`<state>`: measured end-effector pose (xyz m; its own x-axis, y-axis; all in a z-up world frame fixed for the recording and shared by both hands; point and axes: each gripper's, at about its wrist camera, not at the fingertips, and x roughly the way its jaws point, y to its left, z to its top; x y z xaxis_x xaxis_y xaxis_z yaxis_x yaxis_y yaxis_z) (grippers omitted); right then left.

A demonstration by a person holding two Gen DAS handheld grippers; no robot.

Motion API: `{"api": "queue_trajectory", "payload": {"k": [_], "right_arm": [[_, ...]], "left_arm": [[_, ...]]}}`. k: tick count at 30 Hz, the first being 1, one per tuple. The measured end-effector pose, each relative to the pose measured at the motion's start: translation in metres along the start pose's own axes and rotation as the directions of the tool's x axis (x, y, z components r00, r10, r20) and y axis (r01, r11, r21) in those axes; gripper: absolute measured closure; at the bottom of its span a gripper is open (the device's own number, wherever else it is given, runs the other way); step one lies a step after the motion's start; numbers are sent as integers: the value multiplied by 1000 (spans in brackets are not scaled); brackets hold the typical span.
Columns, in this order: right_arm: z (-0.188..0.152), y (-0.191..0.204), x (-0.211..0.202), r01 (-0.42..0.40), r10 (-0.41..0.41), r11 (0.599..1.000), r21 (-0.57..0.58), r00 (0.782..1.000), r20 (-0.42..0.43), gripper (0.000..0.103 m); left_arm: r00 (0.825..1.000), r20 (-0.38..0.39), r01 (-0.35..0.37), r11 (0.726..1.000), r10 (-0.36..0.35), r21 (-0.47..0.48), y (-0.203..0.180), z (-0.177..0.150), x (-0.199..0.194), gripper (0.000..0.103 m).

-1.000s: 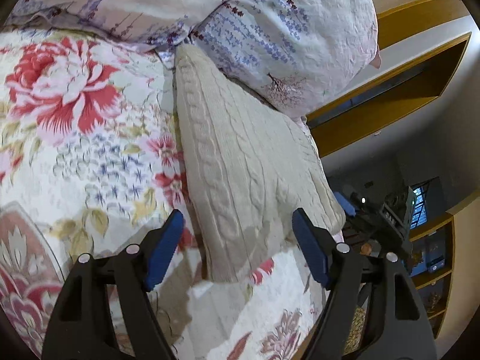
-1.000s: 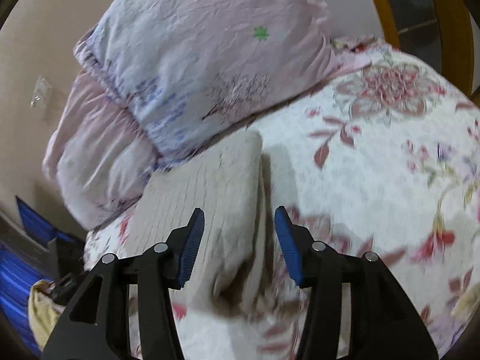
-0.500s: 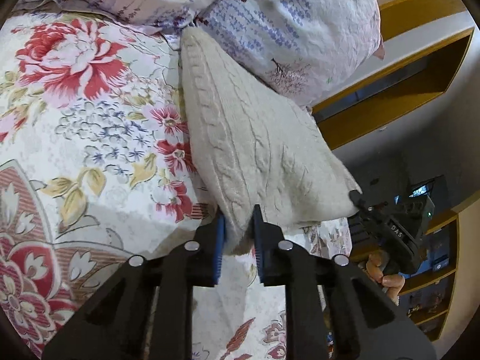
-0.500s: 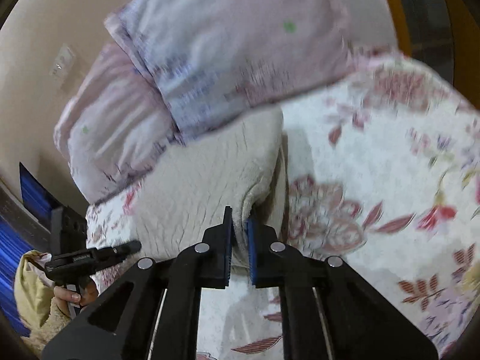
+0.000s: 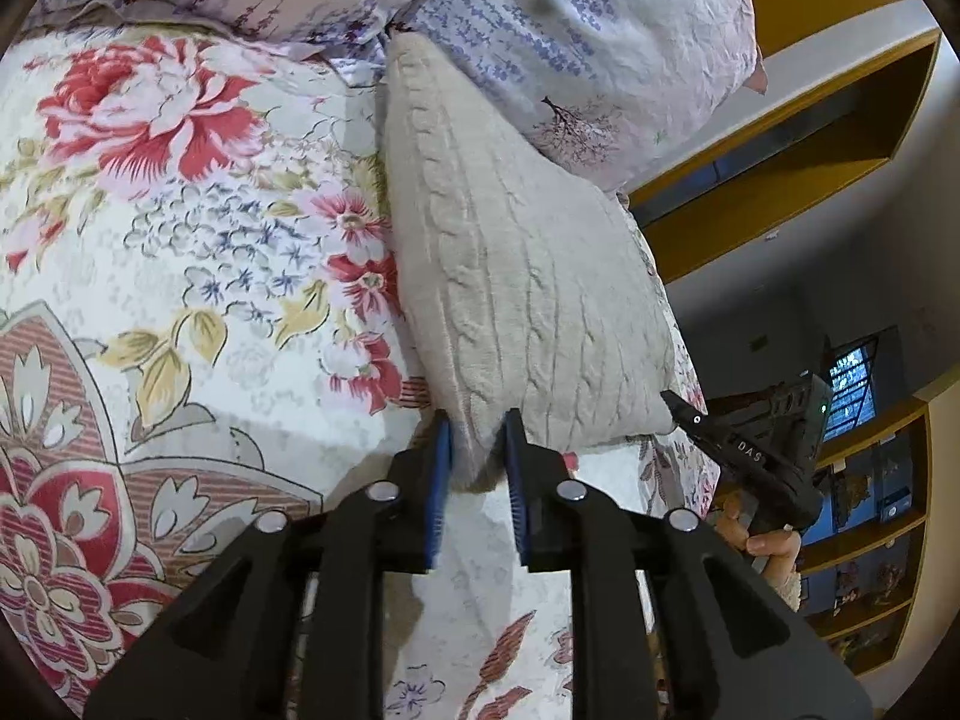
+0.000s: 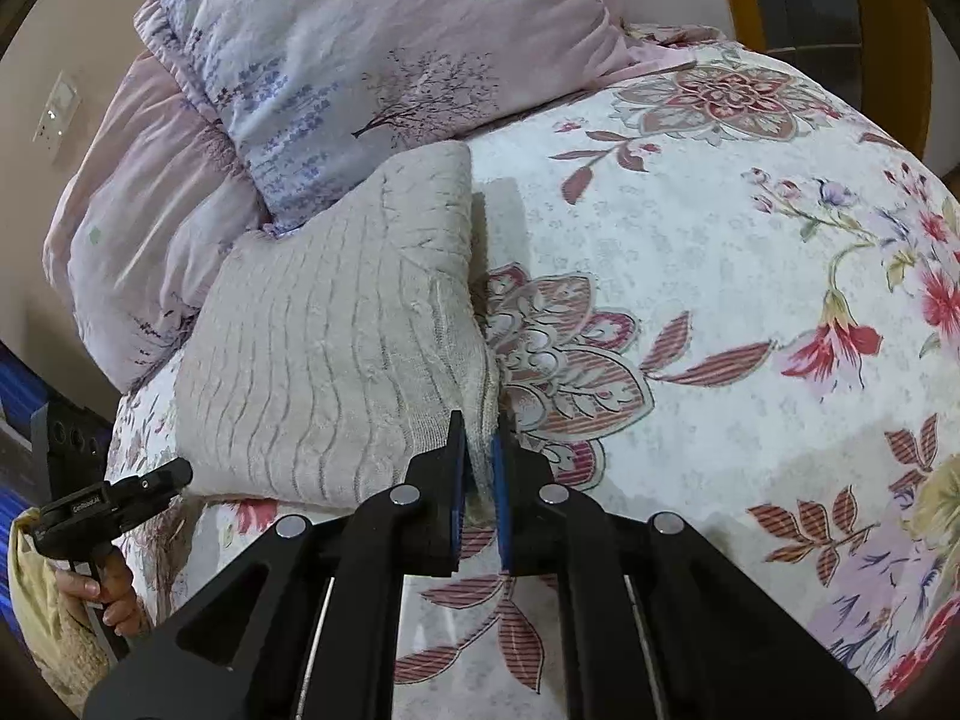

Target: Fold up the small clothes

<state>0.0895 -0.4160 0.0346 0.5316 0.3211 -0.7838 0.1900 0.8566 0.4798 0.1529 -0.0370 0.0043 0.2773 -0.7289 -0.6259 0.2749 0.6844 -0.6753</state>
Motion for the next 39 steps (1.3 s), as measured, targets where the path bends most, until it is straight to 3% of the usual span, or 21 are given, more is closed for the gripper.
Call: {"api": "queue_trajectory", "payload": {"k": [2,3,4,7,15,18,19,22,27,31,34,39], "right_arm": [[7,0,-9,-35,35,999,31,999,14,74],[11,-1,-13,-54,53,998,44,998,33,60],[16,0,-17,-77,74,996,55,996,57,53],[36,-1,-13,-131,123,985,112,989,80,53],[77,8,49,-113,117,968,222,993,-4,55],[80,18,58,-86,87,984,158,996,2,92],[80,20,53,-86,81,988,132,996,37,93],[80,13,40,-59,44,990,130,993,112,95],[69,-1,69,44,-48,988,149,999,20,93],[73,8,45,71,-85,989,129,991,102,78],[74,23,28,64,-74,996,58,982,174,70],[72,43,37,29,-26,999,-21,989,143,70]], "left_arm": [[1000,2,0,1000,0,12,-3,5,-4,65],[1000,13,-5,1000,5,18,-6,10,-5,50],[999,30,-19,1000,18,24,-7,14,-8,37],[995,78,-63,998,60,27,-8,32,-9,28],[995,59,-70,994,75,-86,9,69,24,25],[996,53,-72,995,76,-74,5,71,33,25],[996,52,-75,995,78,-68,3,72,35,25],[995,59,-85,996,86,-32,-5,74,38,24],[990,55,-131,991,130,19,-13,77,45,20],[981,83,-184,981,178,67,-19,76,45,19],[971,106,-225,968,213,110,-26,76,45,19],[961,123,-264,953,248,145,-33,76,46,17]]}}
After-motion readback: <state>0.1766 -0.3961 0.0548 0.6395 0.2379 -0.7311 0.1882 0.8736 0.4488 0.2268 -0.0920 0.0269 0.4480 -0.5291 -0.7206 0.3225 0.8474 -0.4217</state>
